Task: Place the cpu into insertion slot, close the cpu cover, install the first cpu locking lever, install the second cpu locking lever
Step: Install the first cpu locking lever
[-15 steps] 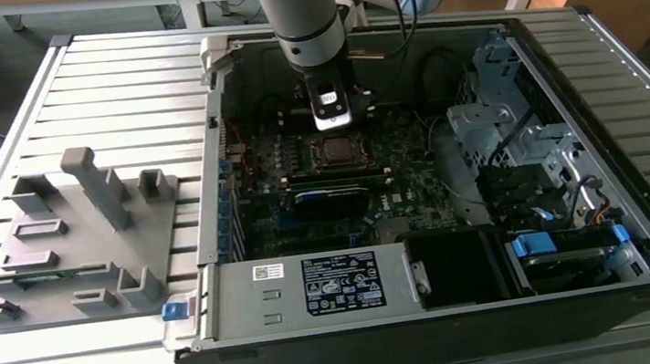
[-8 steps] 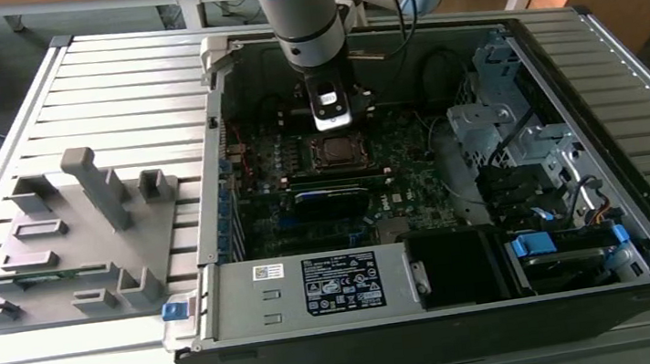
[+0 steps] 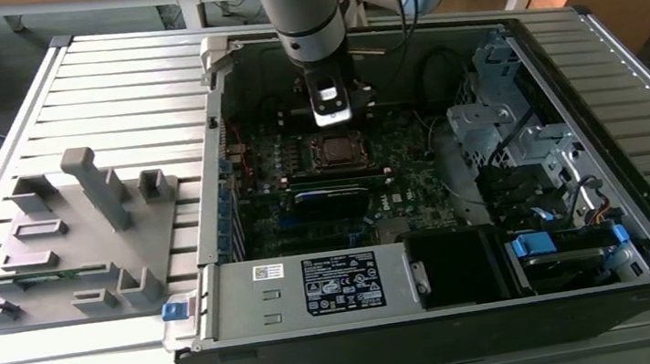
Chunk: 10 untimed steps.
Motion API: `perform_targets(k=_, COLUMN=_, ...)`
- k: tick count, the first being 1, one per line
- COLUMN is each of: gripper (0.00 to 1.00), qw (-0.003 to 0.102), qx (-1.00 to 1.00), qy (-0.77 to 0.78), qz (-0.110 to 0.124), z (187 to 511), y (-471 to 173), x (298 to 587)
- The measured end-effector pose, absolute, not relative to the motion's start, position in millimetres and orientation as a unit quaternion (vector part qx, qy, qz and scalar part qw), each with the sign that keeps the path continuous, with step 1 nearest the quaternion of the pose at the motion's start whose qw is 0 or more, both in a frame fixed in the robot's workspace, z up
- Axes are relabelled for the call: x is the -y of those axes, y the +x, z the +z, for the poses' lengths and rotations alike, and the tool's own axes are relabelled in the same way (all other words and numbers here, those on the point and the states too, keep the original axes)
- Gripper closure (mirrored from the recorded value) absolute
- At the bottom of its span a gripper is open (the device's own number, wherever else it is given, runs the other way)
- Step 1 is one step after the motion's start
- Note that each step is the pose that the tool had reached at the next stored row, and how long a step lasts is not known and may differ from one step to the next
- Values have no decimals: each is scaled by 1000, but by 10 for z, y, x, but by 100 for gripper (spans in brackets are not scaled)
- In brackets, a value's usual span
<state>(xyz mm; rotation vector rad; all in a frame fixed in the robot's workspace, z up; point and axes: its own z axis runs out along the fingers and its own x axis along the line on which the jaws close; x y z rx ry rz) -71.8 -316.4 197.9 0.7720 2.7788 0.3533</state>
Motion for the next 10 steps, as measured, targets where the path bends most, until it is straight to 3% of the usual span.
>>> perform_targets(k=10, gripper=89, qw=118, qx=-950, qy=264, qz=121, z=2152, y=-717, x=3164)
